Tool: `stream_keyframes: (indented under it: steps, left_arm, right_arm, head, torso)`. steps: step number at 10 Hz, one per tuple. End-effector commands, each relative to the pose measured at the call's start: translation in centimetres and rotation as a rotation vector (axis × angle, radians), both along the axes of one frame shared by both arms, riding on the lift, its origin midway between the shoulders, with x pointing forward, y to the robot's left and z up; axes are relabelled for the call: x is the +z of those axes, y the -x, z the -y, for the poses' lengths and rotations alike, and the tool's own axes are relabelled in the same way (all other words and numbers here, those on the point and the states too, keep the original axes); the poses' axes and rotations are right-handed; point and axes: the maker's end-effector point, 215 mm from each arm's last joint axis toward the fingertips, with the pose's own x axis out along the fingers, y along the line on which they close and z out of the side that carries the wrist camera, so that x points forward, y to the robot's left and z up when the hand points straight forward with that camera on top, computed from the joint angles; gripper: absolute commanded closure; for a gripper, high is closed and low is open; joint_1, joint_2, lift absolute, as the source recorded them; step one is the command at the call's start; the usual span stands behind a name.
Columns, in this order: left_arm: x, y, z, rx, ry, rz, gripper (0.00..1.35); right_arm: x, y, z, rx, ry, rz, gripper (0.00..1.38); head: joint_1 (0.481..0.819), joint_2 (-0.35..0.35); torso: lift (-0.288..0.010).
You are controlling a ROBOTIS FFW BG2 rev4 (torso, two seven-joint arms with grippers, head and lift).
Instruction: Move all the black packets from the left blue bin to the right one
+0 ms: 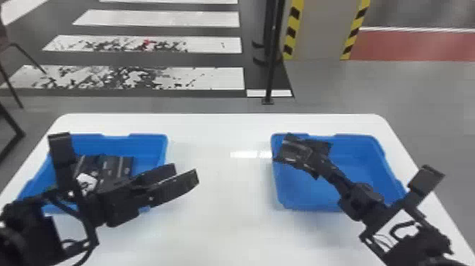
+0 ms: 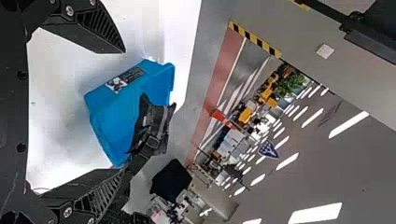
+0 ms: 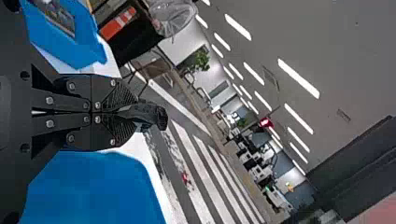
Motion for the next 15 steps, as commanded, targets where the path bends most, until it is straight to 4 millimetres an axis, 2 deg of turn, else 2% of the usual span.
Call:
stream_keyframes:
  steps: [1, 2, 3, 4, 5, 6, 8, 10, 11, 12, 14, 15]
  left_arm:
    - [0.1, 0.0, -0.6, 0.014, -0.003, 0.004, 0.13]
    - [0.4, -0.1, -1.0, 0.023, -0.005, 0.012, 0.13]
    - [0.2, 0.0, -1.4, 0.029, -0.009, 0.009, 0.13]
    - [0.2, 0.1, -1.8, 0.037, -0.013, 0.01, 0.13]
    - [0.5, -0.1, -2.3, 0.049, -0.019, 0.019, 0.13]
    - [0.8, -0.6, -3.5, 0.074, -0.039, 0.036, 0.13]
    - [1.1, -1.5, -5.9, 0.127, -0.073, 0.056, 0.13]
    - [0.9, -1.7, -7.9, 0.172, -0.101, 0.055, 0.13]
    - [0.8, -2.3, -9.9, 0.219, -0.132, 0.063, 0.13]
    - [0.9, -2.9, -12.2, 0.276, -0.177, 0.08, 0.13]
    - [0.6, -3.8, -18.1, 0.399, -0.284, 0.073, 0.13]
    - [0.6, -3.8, -21.2, 0.456, -0.339, 0.058, 0.13]
  right_arm:
    - [-0.4, -1.4, 4.2, -0.076, 0.07, 0.0, 1.26]
    - [-1.1, -1.6, 5.6, -0.099, 0.076, -0.017, 1.0]
    - [-1.2, -1.6, 5.9, -0.104, 0.081, -0.02, 0.64]
    - [-1.5, -1.4, 6.2, -0.114, 0.1, -0.015, 0.34]
    - [-0.8, -1.1, 6.9, -0.146, 0.137, 0.016, 0.16]
    - [0.9, -0.3, 7.6, -0.192, 0.196, 0.078, 0.11]
    - [3.8, 2.7, 8.2, -0.276, 0.271, 0.174, 0.11]
    - [4.4, 6.6, 8.5, -0.349, 0.289, 0.188, 0.11]
    - [3.6, 8.1, 7.7, -0.339, 0.288, 0.168, 0.11]
    - [3.5, 9.5, 7.8, -0.351, 0.318, 0.166, 0.11]
    - [3.7, 12.7, 7.9, -0.355, 0.407, 0.155, 0.11]
    - [3.1, 13.4, 7.6, -0.351, 0.421, 0.136, 0.11]
  head:
    - [0.695, -0.054]
    - [0.695, -0.086]
    - [0.695, -0.108]
    - [0.695, -0.117]
    - [0.695, -0.118]
    - [0.695, -0.119]
    - [0.695, -0.116]
    - [0.695, -0.099]
    - [0.695, -0.094]
    - [0.695, -0.073]
    - [0.695, 0.0]
    - [0.695, 0.023]
  torso:
    - [-0.138]
    - [-0.138]
    - [-0.138]
    - [-0.138]
    - [-0.138]
    - [-0.138]
    - [-0.138]
    - [-0.138]
    - [-0.138]
    - [-0.138]
    - [-0.138]
    - [-0.138]
